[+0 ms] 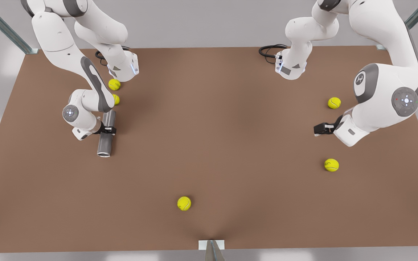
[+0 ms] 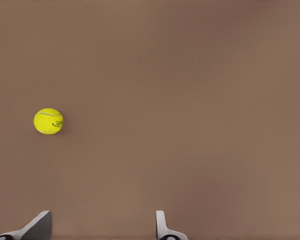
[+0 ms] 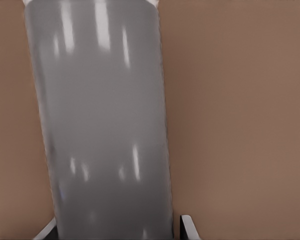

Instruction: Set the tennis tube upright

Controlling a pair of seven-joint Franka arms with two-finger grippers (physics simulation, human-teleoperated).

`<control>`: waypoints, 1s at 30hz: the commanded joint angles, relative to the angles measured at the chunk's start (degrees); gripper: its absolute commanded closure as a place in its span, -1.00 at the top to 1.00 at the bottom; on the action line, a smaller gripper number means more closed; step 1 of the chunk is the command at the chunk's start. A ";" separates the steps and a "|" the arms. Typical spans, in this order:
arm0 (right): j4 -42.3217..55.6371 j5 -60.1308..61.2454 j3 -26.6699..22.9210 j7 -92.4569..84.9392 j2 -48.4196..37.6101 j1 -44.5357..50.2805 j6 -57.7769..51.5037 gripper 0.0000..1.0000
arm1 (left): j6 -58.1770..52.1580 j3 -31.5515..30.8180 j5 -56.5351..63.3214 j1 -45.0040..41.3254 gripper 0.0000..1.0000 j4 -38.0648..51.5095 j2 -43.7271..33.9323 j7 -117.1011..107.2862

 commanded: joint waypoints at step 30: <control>0.00 0.00 0.01 -0.80 0.44 -0.16 0.00 0.55 | -4.83 0.62 0.43 0.90 0.99 0.62 -2.12 0.09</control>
